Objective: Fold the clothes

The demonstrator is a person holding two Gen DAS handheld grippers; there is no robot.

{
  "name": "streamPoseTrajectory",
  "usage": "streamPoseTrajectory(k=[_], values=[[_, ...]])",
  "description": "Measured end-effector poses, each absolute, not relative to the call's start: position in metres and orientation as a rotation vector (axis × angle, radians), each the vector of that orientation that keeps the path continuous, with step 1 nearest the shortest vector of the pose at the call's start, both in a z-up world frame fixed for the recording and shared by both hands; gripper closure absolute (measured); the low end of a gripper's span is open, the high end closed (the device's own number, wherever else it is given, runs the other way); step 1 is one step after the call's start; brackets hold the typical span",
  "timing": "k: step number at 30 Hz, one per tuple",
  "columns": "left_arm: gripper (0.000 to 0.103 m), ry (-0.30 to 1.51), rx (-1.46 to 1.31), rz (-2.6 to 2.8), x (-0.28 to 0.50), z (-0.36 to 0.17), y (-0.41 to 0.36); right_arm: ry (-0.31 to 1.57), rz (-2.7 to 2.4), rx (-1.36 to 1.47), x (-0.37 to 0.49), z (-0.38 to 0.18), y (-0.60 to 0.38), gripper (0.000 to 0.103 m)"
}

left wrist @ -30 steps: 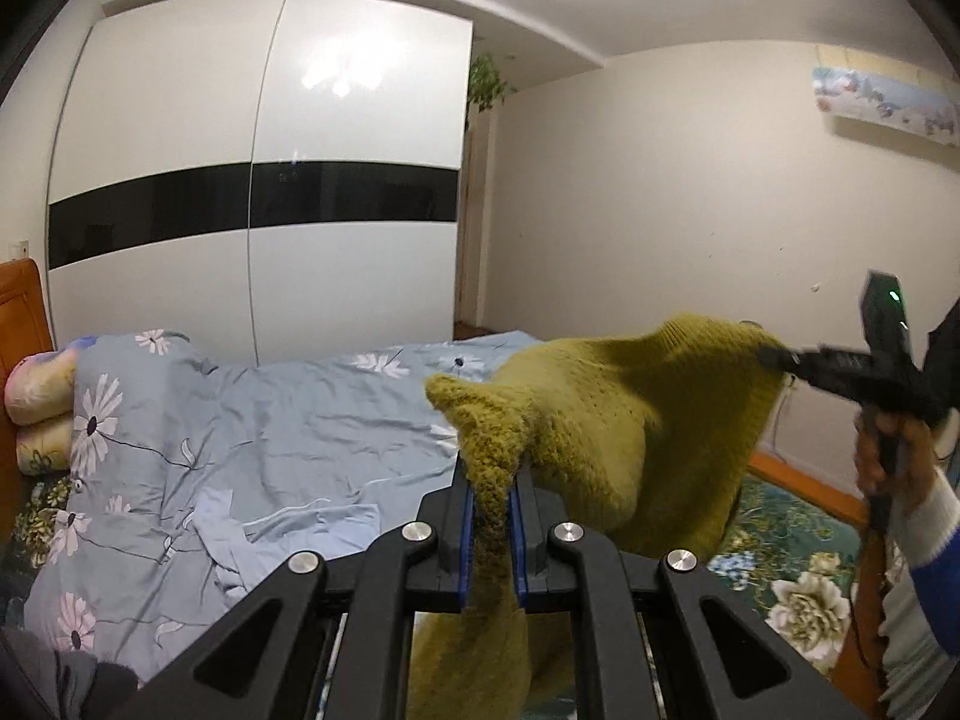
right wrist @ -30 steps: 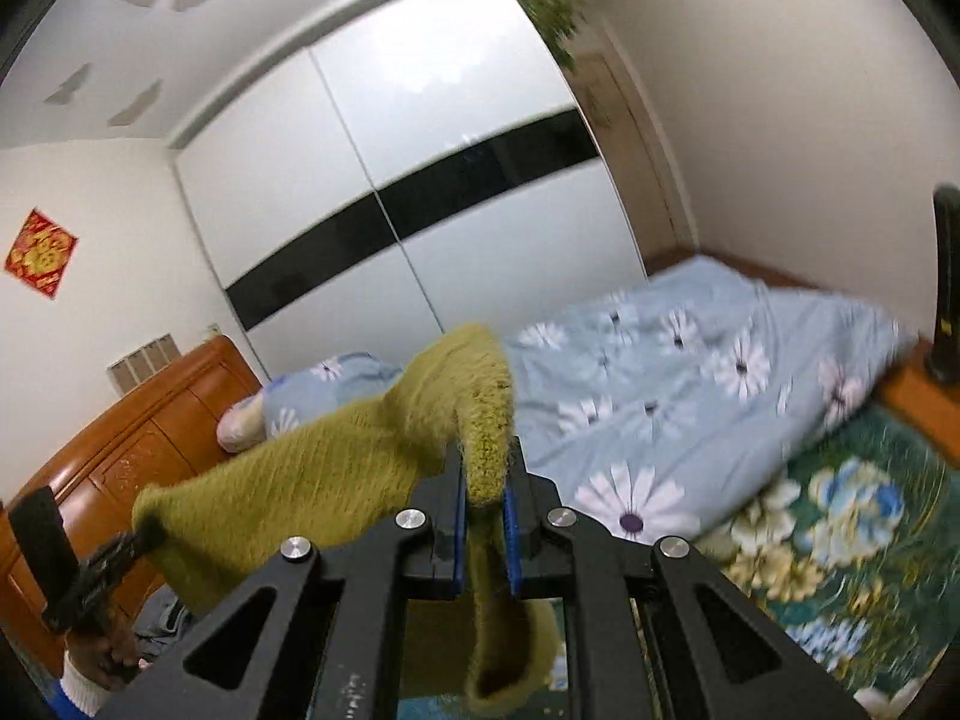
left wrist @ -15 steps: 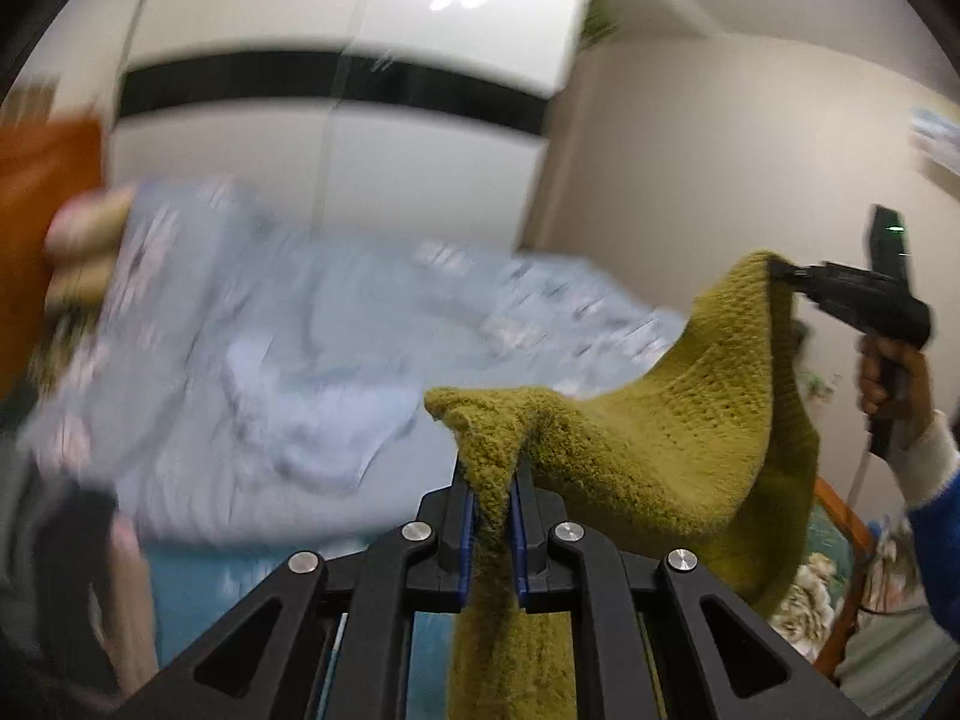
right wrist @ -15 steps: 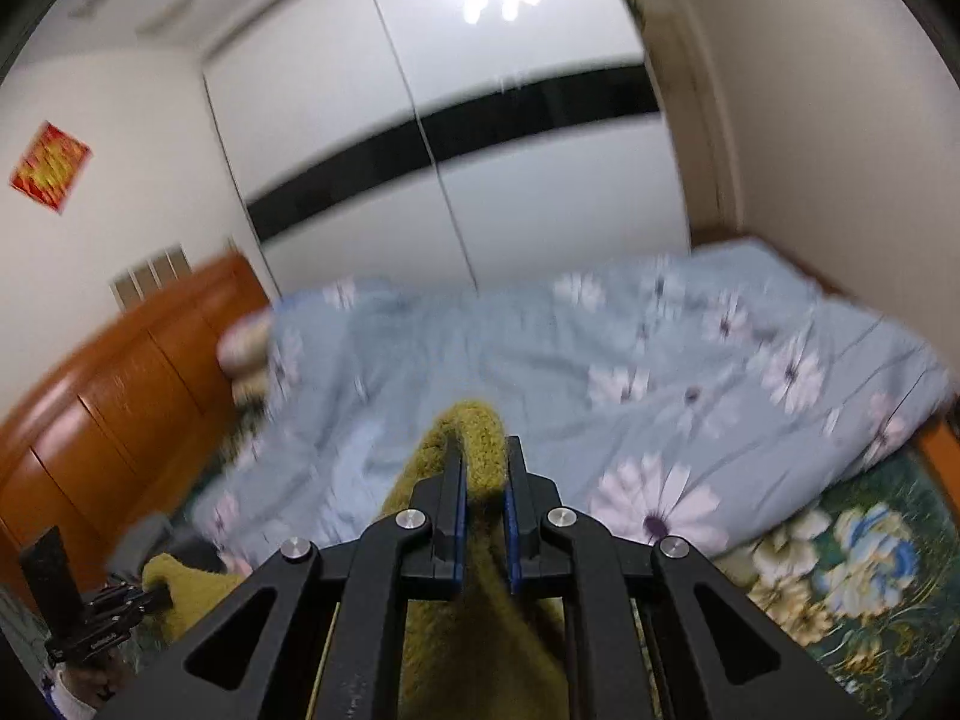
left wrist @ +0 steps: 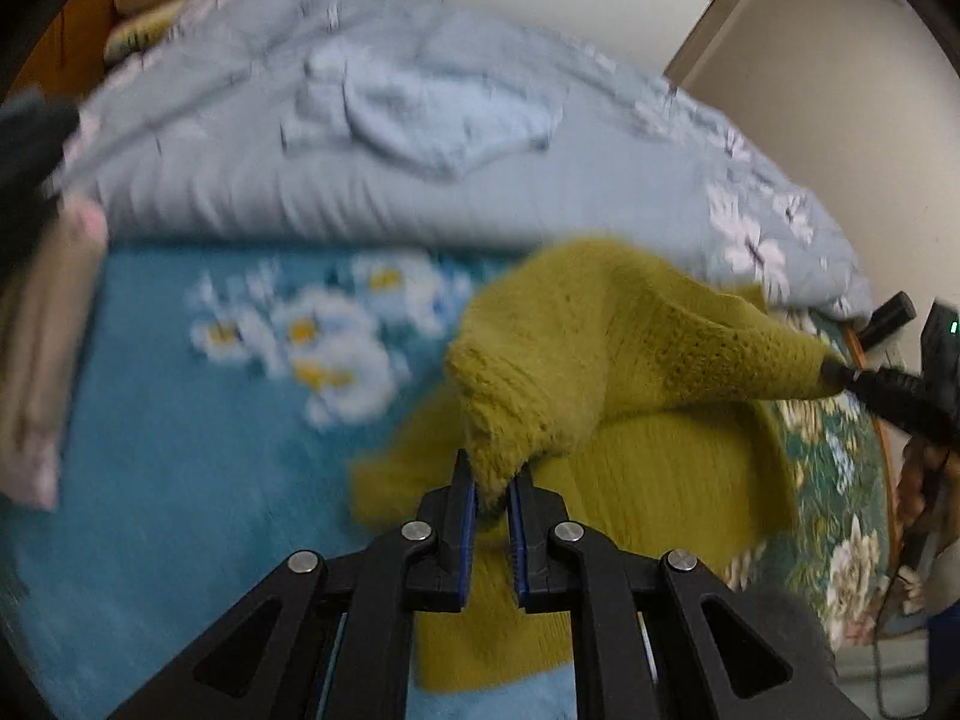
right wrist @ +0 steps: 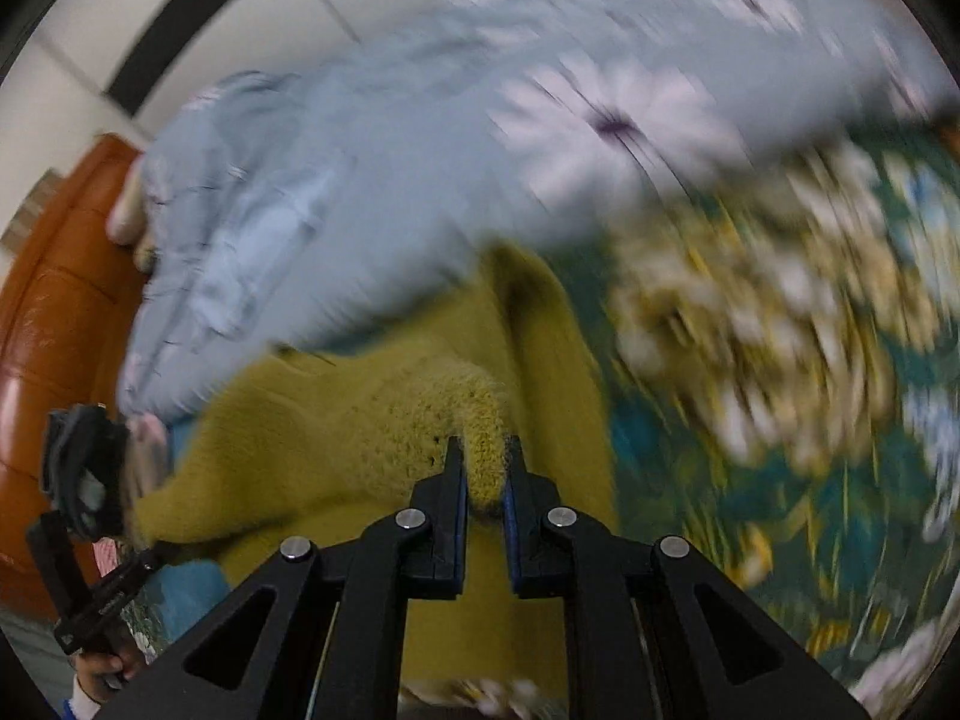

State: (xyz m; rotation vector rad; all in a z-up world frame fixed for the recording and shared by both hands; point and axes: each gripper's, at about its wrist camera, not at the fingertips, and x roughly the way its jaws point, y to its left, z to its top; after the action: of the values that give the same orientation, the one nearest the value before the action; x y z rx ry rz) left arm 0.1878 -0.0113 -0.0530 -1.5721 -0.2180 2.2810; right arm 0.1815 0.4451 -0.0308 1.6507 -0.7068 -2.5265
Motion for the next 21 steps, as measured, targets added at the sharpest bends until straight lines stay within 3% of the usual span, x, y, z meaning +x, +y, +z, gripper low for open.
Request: streamPoseTrajectory(k=[6,7,8,10,14,21], values=[[0.086,-0.199,-1.687,2.187,0.216,-0.077,0.003,-0.904,-2.447,1.759,0.226,-0.074,0.464,0.093],[0.081,-0.217,-1.675,2.185,0.216,-0.072,0.002,-0.912,-2.445,1.755,0.228,-0.074,0.464,0.093],[0.068,-0.239,-1.655,2.185,0.215,-0.066,0.0,-0.921,-2.443,1.751,0.23,-0.075,0.463,0.093],[0.051,-0.284,-1.616,2.183,0.212,-0.054,-0.005,-0.927,-2.441,1.749,0.23,-0.074,0.462,0.093],[0.042,-0.361,-1.555,2.192,0.196,-0.037,-0.012,-0.942,-2.429,1.753,0.232,-0.075,0.461,0.093],[0.042,-0.62,-1.614,2.084,0.118,-0.058,-0.001,-0.981,-2.406,1.76,0.233,-0.077,0.458,0.092]])
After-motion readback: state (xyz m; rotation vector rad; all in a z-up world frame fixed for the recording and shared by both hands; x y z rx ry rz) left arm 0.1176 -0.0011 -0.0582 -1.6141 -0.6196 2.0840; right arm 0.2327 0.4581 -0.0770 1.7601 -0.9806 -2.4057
